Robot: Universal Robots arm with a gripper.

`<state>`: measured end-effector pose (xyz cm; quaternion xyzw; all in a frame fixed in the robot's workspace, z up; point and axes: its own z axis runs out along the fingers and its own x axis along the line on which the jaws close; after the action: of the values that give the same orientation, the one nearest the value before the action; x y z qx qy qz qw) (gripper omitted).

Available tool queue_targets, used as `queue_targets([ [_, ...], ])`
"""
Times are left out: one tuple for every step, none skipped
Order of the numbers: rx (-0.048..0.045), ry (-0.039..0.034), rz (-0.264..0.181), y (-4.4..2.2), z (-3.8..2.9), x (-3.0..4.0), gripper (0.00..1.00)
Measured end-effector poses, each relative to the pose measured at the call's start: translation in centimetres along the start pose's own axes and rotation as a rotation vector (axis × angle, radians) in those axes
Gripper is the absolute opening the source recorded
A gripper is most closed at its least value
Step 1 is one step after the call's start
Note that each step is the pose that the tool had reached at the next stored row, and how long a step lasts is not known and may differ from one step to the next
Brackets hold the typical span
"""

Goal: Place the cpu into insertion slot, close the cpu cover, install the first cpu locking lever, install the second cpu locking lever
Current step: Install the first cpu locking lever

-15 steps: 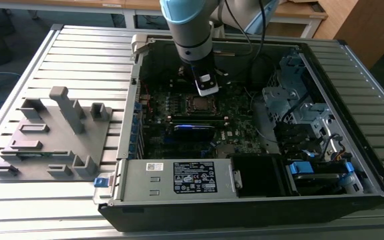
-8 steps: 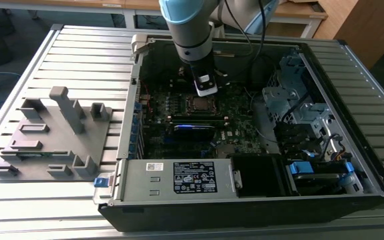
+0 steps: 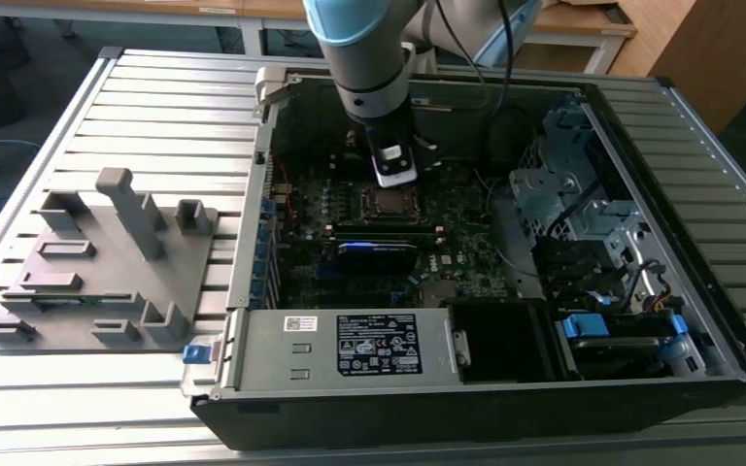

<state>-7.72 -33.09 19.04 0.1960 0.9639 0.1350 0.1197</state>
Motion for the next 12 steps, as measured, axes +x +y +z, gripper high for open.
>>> queue_targets([
  [0.0007, -0.0015, 0.004, -0.05, -0.05, 0.16, 0.11],
  [0.0013, -0.0029, 0.008, -0.09, -0.09, 0.29, 0.11],
  [0.0019, -0.0044, 0.012, -0.12, -0.11, 0.37, 0.11],
  [0.0025, -0.0058, 0.015, -0.14, -0.13, 0.43, 0.11],
  [0.003, -0.0069, 0.018, -0.14, -0.14, 0.47, 0.11],
  [0.0036, -0.0086, 0.022, -0.13, -0.14, 0.5, 0.11],
  [0.0048, -0.0103, 0.027, -0.11, -0.13, 0.52, 0.11],
  [0.006, -0.0124, 0.032, -0.07, -0.12, 0.54, 0.11],
  [0.0075, -0.0147, 0.038, -0.04, -0.1, 0.56, 0.11],
  [0.0094, -0.0176, 0.044, -0.01, -0.08, 0.57, 0.11],
  [0.0117, -0.0208, 0.051, 0.02, -0.07, 0.59, 0.11],
  [0.0144, -0.0243, 0.058, 0.06, -0.05, 0.61, 0.11],
])
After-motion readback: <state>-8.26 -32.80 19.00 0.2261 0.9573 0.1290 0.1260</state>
